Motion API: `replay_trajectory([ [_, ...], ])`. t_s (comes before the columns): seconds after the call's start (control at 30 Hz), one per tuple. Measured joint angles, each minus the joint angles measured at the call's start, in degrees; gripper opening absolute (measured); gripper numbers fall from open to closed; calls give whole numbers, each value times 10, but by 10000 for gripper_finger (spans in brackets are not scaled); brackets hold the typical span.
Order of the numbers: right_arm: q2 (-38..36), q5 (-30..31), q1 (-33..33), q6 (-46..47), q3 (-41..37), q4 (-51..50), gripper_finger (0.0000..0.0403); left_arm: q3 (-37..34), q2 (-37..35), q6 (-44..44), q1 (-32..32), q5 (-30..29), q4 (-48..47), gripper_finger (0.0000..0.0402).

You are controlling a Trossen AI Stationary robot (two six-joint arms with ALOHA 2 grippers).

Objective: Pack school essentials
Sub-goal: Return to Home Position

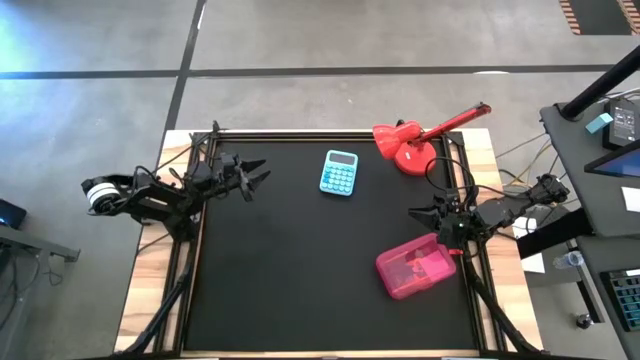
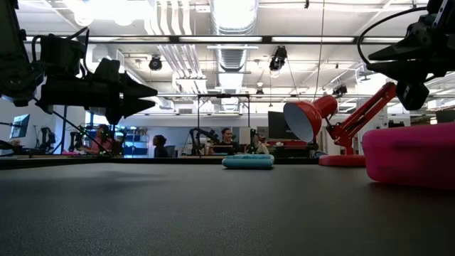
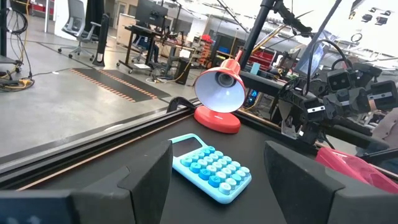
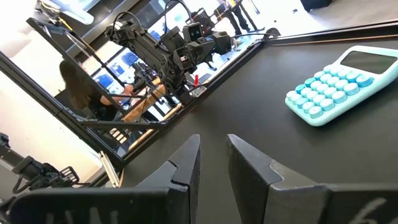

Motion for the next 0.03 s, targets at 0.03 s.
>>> replay_trajectory([
  [0.03,0,0,0,0,0,0,68,0,0,0,0,0,0,235],
])
